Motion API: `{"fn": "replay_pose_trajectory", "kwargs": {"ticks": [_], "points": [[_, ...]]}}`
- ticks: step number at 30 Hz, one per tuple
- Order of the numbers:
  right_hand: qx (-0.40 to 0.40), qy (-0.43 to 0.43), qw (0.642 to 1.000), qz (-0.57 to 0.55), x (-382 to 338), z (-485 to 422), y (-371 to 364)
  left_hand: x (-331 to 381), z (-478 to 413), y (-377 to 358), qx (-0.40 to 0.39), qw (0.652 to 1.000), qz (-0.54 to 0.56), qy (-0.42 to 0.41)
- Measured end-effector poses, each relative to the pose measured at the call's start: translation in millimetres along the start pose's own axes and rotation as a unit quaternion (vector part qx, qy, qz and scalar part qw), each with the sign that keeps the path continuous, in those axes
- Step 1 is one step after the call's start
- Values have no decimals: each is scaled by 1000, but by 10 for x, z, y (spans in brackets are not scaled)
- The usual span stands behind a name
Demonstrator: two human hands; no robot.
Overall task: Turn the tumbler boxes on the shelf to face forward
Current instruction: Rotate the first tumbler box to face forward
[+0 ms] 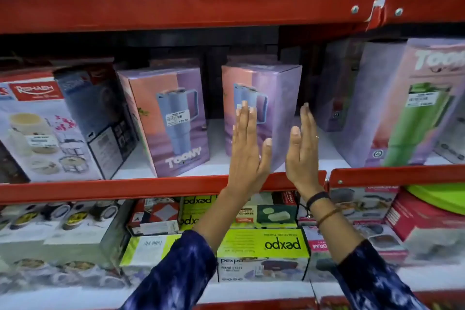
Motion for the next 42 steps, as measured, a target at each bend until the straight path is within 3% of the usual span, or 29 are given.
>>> {"fn": "replay_pose_trajectory", "kwargs": {"ticks": [7, 11, 17, 21, 27, 35, 42], "points": [[-52, -178, 975, -123, 277, -97, -70, 24, 176, -260, -25, 985, 38, 164], [-63, -282, 926, -241, 372, -210, -35, 42, 111, -269, -18, 979, 57, 193], [-76, -221, 929, -286, 361, -338, 48, -112, -8, -101, 20, 968, 132, 211], [-139, -168, 927, -305, 363, -517, 36, -192, -56, 35, 54, 967, 199, 152], [-244, -214, 897, -300, 403, -673, -40, -326, -211, 207, 72, 975, 191, 86], [-52, -161, 953, -252, 337, -568, 45, -351, -232, 175, -65, 989, 79, 110], [7, -158, 967, -199, 286, -368, 99, -535, -212, 276, -63, 984, 95, 135]]}}
Point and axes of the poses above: each hand's wrist, its own z-axis away from the middle knuckle, its own y-axis out of the back of the hand, x = y × z, the point moved 3 cm from there along -z, towards the middle knuckle, and after that the axes turned 5 degrees about -z, right-handed, at the moved point
